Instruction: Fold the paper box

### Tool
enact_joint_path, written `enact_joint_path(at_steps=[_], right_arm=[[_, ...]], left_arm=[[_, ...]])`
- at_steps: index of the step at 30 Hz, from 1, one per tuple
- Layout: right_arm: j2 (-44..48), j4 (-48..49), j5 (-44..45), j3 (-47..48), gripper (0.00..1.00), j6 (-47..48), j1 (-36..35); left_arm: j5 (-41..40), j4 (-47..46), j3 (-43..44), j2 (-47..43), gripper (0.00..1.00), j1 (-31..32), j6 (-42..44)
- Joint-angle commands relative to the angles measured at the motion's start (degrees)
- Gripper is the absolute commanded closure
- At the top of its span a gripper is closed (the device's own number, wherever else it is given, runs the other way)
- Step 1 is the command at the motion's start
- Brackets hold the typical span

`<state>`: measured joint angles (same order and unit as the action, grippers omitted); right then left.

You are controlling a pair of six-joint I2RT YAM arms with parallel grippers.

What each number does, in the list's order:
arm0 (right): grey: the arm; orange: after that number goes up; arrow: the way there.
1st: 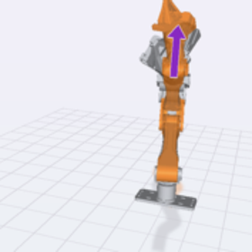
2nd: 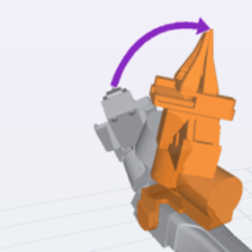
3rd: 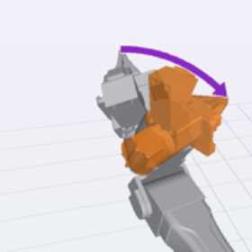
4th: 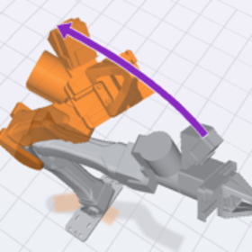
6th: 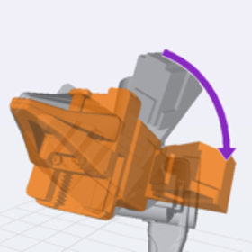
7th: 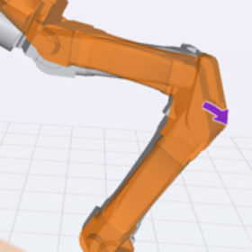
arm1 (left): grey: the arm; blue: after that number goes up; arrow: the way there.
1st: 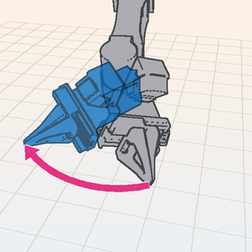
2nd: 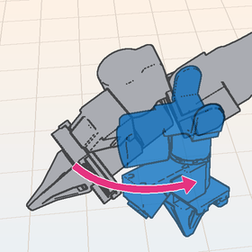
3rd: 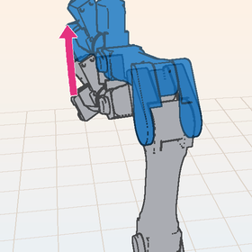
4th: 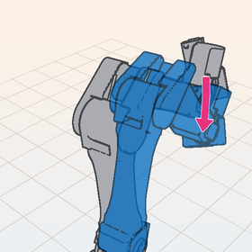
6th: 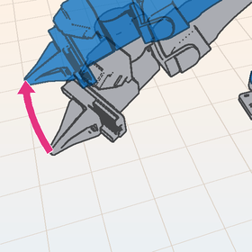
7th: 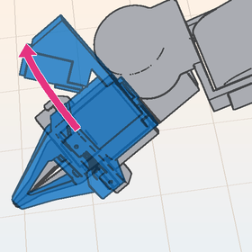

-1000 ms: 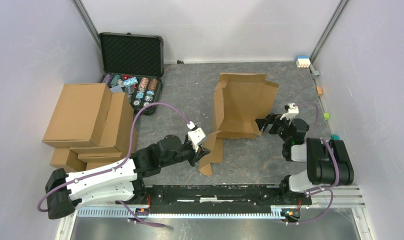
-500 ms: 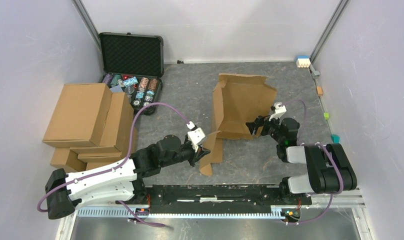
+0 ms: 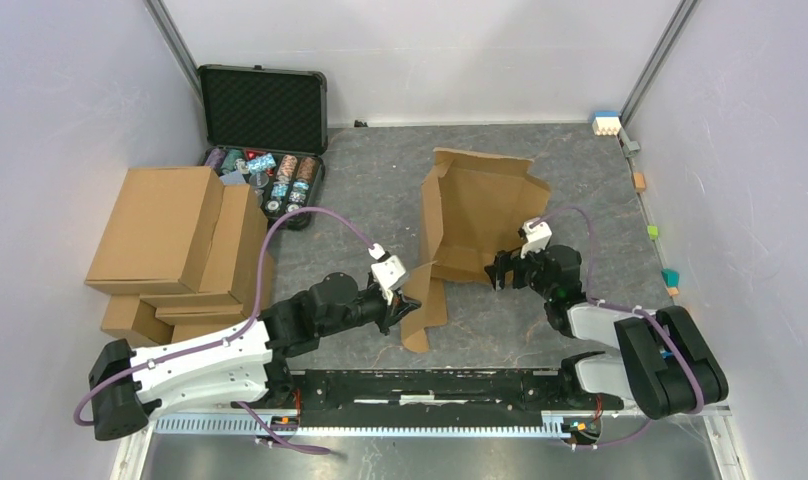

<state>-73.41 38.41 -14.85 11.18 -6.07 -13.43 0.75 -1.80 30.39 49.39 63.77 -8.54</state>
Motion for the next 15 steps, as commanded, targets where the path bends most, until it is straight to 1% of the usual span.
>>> enact_joint_path(at_steps=[1, 8, 15], right_arm=[[2.23, -5.04, 3.53, -1.26, 0.02, 2.08, -2.58], [4.29, -8.08, 8.18, -1.34, 0.02, 2.74, -7.87], [3.21, -11.35, 17.16, 0.76, 0.02, 5.27, -14.89]], left_arm=[[1.84, -0.23, -0.86, -1.23, 0.98, 0.35, -3.32], [2.12, -1.51, -1.69, -0.3, 0.98, 0.31, -5.05], [2.47, -2.64, -2.27, -0.08, 0.98, 0.31, -5.79]])
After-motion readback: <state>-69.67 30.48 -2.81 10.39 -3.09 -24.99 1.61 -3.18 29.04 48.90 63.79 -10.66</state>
